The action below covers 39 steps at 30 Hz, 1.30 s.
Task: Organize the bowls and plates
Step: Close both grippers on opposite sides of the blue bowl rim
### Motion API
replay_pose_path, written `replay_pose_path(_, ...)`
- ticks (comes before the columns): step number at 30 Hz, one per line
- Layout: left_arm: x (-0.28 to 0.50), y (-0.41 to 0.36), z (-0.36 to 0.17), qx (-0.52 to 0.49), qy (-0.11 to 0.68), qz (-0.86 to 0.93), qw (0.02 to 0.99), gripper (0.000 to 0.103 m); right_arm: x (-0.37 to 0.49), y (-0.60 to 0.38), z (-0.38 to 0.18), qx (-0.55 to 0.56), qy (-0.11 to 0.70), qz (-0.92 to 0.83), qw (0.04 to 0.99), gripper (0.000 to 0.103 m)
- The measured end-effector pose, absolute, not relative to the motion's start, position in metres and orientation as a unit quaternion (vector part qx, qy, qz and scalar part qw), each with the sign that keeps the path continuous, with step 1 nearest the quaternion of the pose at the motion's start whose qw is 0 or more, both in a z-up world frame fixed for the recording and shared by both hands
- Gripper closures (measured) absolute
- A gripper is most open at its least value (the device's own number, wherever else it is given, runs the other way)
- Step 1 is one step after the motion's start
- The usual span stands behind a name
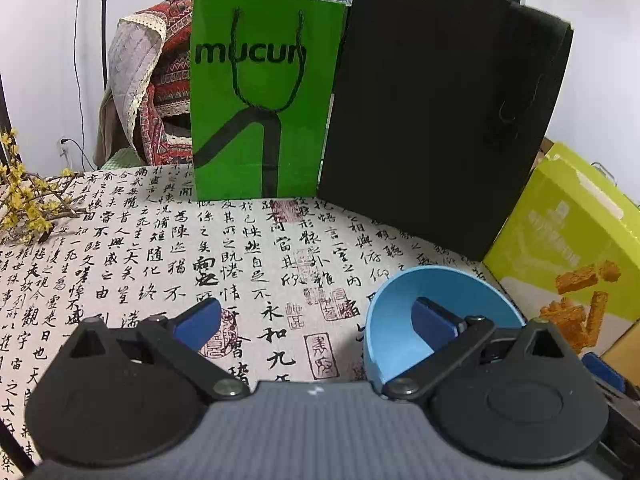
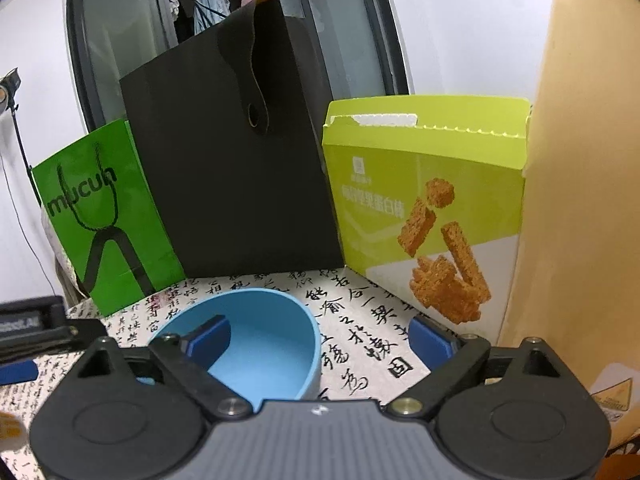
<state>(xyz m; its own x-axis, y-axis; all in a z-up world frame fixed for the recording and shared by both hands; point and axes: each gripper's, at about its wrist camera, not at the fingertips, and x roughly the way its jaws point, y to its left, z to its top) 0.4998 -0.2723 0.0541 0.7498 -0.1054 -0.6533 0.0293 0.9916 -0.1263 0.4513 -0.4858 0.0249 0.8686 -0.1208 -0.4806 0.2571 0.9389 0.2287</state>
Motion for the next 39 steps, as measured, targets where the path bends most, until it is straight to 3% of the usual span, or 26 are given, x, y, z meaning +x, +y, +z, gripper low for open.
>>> replay_pose_path(14, 0.504, -0.285, 0.034, -0.043, 0.364, -0.029, 0.93, 0.0, 0.461, -0.489, 0.013, 0.143, 0.258, -0.088, 0.951, 0.03)
replay_pose_path(17, 0.503, -0.286, 0.031, -0.035, 0.361, -0.023, 0.932, 0.0, 0.467, -0.49, 0.006, 0.144, 0.267, -0.093, 0.948, 0.045)
replay_pose_path(22, 0.501, -0.292, 0.029, -0.019, 0.348, -0.026, 0.937, 0.002, 0.475, -0.489, -0.005, 0.146, 0.275, -0.093, 0.946, 0.059)
replay_pose_path(34, 0.504, -0.308, 0.018, -0.007, 0.358, -0.048, 0.932, 0.06, 0.478, -0.484, -0.01, 0.141, 0.278, -0.101, 0.945, 0.087)
replay_pose_path(35, 0.504, -0.309, 0.017, -0.008, 0.361, -0.051, 0.931, 0.069, 0.478, -0.485, -0.011, 0.145, 0.279, -0.099, 0.944, 0.09)
replay_pose_path(39, 0.505, -0.309, 0.014, -0.014, 0.366, -0.066, 0.928, 0.087, 0.477, -0.486, -0.011, 0.162, 0.278, -0.087, 0.943, 0.094)
